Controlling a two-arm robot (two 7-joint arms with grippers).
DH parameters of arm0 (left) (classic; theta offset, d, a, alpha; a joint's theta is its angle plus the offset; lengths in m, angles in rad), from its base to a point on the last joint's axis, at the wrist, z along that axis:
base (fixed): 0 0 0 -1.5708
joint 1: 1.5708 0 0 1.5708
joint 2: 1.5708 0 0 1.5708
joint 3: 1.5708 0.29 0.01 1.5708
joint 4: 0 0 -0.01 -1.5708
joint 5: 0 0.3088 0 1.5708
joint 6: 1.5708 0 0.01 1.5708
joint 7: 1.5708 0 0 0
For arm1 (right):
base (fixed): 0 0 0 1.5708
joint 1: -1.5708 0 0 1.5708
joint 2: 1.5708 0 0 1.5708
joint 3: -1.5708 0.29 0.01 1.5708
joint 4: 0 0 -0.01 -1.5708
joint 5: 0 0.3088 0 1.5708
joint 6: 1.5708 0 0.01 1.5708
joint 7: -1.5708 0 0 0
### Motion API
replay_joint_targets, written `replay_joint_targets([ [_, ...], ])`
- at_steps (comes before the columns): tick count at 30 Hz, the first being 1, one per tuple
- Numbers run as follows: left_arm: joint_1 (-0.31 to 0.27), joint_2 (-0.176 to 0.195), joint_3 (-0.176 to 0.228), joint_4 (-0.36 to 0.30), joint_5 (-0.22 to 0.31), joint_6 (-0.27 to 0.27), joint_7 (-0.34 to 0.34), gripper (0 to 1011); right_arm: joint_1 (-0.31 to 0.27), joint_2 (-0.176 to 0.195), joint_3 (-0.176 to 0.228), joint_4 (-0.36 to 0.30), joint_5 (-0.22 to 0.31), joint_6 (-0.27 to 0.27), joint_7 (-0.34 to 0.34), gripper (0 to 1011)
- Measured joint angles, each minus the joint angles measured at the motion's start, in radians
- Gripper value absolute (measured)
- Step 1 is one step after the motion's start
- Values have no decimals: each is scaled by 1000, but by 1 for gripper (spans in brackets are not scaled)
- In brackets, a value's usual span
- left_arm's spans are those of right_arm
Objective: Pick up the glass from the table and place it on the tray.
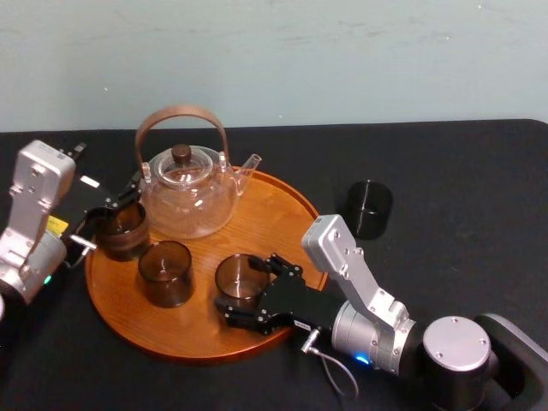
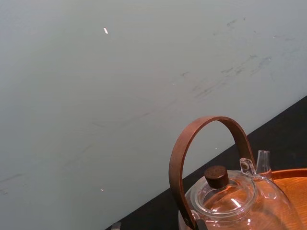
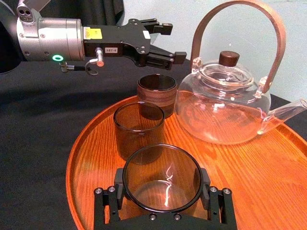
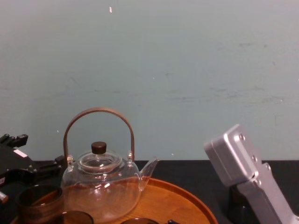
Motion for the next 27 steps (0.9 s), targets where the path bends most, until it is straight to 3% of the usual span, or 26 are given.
replay_joint_targets([
  [15, 0, 0, 0, 0, 0, 0, 0, 1001, 0, 1, 1, -1, 0, -1, -1, 908],
  [19, 0, 0, 0, 0, 0, 0, 0, 1001, -1, 1, 1, -1, 0, -1, -1, 1002],
  [27, 0, 0, 0, 0, 0, 0, 0, 1001, -1, 1, 2, -2, 0, -2, -1, 1002],
])
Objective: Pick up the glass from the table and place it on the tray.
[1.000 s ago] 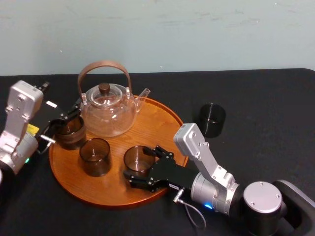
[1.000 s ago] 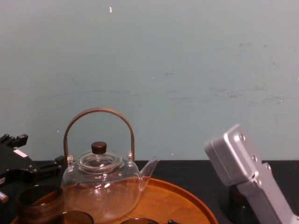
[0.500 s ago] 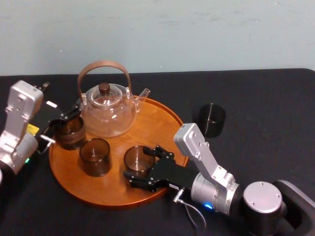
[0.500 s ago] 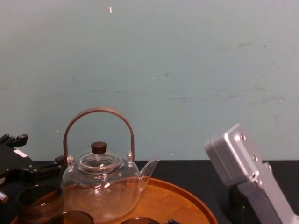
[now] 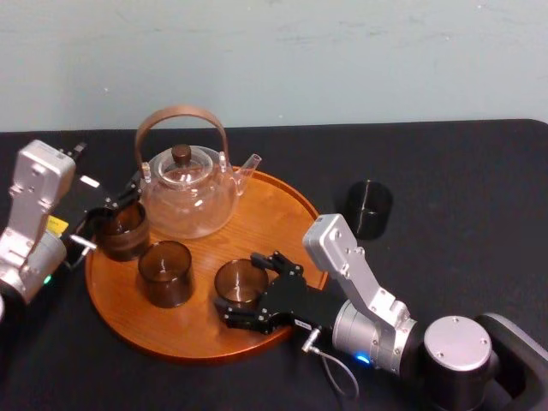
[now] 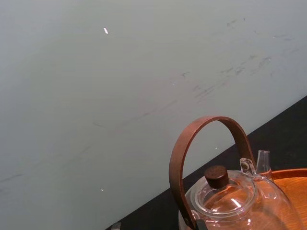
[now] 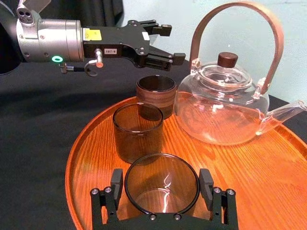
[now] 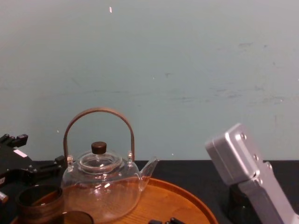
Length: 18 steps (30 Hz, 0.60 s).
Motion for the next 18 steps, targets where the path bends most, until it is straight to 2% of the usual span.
replay_joint_targets([
  [7, 0, 0, 0, 0, 0, 0, 0, 1001, -7, 10, 11, -23, 16, -28, 11, 1002],
  [18, 0, 0, 0, 0, 0, 0, 0, 1002, -62, 66, 57, -176, 59, -86, 13, 1002],
])
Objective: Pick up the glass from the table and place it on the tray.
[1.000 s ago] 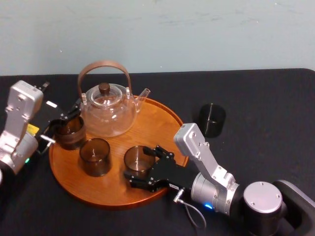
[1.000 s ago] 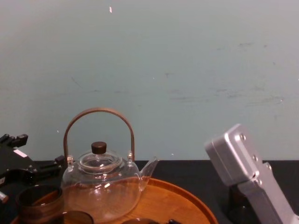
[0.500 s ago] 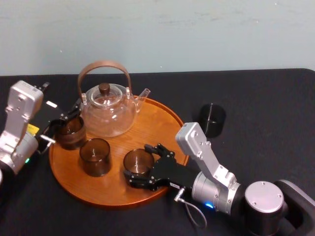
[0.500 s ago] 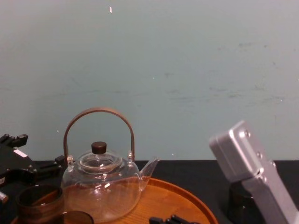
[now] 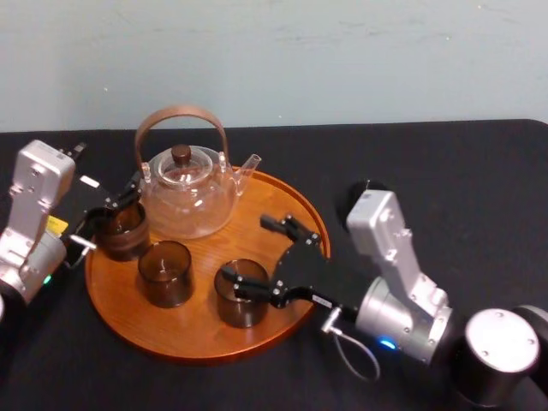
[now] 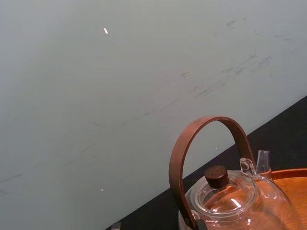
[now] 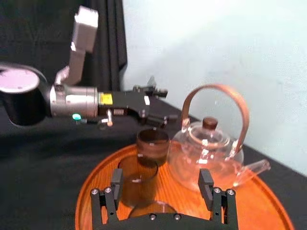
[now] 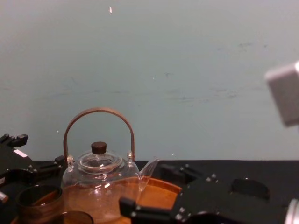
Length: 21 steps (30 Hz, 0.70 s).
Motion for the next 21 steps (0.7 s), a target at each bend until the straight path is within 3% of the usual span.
replay_joint_targets([
  [9, 0, 0, 0, 0, 0, 0, 0, 1001, -66, 52, 50, -83, 33, -36, -13, 1002],
  [21, 0, 0, 0, 0, 0, 0, 0, 1001, -193, 127, 166, -155, 70, -76, -53, 1002],
])
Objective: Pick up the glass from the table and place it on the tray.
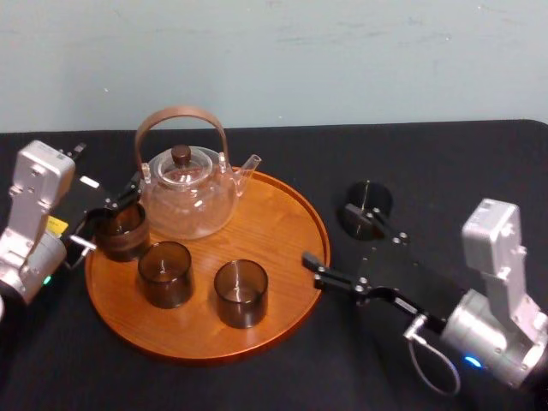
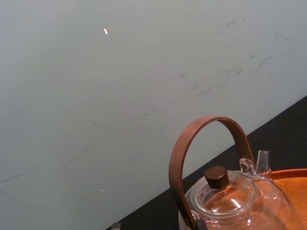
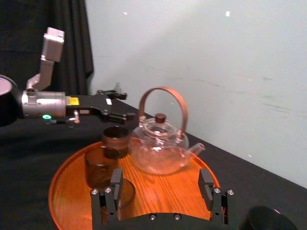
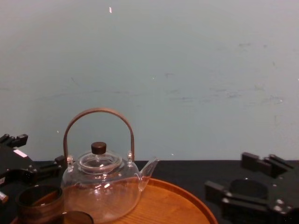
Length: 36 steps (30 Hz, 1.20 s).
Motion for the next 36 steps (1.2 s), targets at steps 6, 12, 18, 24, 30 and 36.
replay_joint_targets([
  [6, 0, 0, 0, 0, 0, 0, 0, 1001, -36, 10, 35, -7, 11, -8, -4, 1002],
  [12, 0, 0, 0, 0, 0, 0, 0, 1001, -55, 7, 56, -2, 23, -13, -4, 1002],
  [18, 0, 0, 0, 0, 0, 0, 0, 1001, -78, 5, 75, 7, 35, -16, -3, 1002],
  [24, 0, 0, 0, 0, 0, 0, 0, 1001, -93, 13, 84, 5, 33, -28, 5, 1002],
  [30, 0, 0, 0, 0, 0, 0, 0, 1001, -96, 15, 84, 0, 24, -33, 14, 1002],
  [36, 0, 0, 0, 0, 0, 0, 0, 1001, -106, 12, 91, 7, 24, -36, 13, 1002],
])
